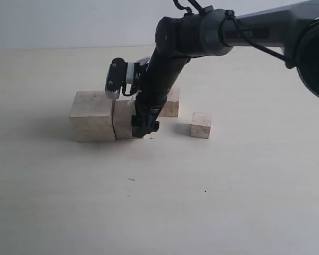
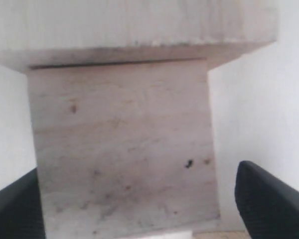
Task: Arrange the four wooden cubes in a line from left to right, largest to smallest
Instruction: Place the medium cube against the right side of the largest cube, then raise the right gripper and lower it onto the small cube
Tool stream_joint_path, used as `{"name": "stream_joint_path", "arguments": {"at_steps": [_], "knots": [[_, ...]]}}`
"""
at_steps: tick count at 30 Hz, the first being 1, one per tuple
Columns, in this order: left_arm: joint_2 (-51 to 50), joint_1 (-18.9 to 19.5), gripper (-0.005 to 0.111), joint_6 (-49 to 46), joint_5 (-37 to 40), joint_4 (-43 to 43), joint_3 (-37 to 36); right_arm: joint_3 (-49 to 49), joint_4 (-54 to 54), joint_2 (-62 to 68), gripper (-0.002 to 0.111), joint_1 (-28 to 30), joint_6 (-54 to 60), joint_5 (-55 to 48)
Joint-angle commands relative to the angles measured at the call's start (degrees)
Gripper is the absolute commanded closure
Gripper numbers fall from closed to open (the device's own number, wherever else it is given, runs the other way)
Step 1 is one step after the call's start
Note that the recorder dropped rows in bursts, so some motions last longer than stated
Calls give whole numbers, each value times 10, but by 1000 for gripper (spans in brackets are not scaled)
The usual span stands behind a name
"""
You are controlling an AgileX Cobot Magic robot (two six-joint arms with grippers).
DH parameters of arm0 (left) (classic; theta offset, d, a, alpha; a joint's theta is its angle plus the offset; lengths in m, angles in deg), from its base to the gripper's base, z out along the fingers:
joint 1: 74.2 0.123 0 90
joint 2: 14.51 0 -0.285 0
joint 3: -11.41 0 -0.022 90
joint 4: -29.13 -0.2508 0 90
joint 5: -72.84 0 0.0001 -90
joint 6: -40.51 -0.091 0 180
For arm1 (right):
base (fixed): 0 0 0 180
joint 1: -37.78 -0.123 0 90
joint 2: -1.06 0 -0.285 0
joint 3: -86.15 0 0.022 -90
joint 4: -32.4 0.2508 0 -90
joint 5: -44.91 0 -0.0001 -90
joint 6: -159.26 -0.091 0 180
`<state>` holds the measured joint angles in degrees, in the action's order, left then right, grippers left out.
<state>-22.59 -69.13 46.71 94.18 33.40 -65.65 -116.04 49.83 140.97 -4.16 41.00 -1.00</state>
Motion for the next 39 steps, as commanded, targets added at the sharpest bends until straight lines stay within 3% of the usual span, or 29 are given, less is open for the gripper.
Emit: {"name": "stream_joint_path", "arguments": {"at_steps": [1,7,10,13,16,17,33,39], "knots": [[3,0,107,1,-5,4,-2,2,0,-56,20,1,-35,-30],[3,0,107,1,-5,4,-2,2,-11,-116,20,1,-70,-42],[3,0,107,1,-5,4,-2,2,-80,-146,20,1,-173,13],[3,0,107,1,-5,4,-2,2,-272,-145,25,8,-451,49],[3,0,107,1,-5,4,-2,2,-319,-136,31,31,-820,33],[3,0,107,1,-5,4,-2,2,-320,-135,33,33,-867,22],[3,0,107,1,-5,4,-2,2,-204,-67,36,39,-828,24],[3,0,107,1,-5,4,-2,2,-228,-55,36,40,-840,21]]}}
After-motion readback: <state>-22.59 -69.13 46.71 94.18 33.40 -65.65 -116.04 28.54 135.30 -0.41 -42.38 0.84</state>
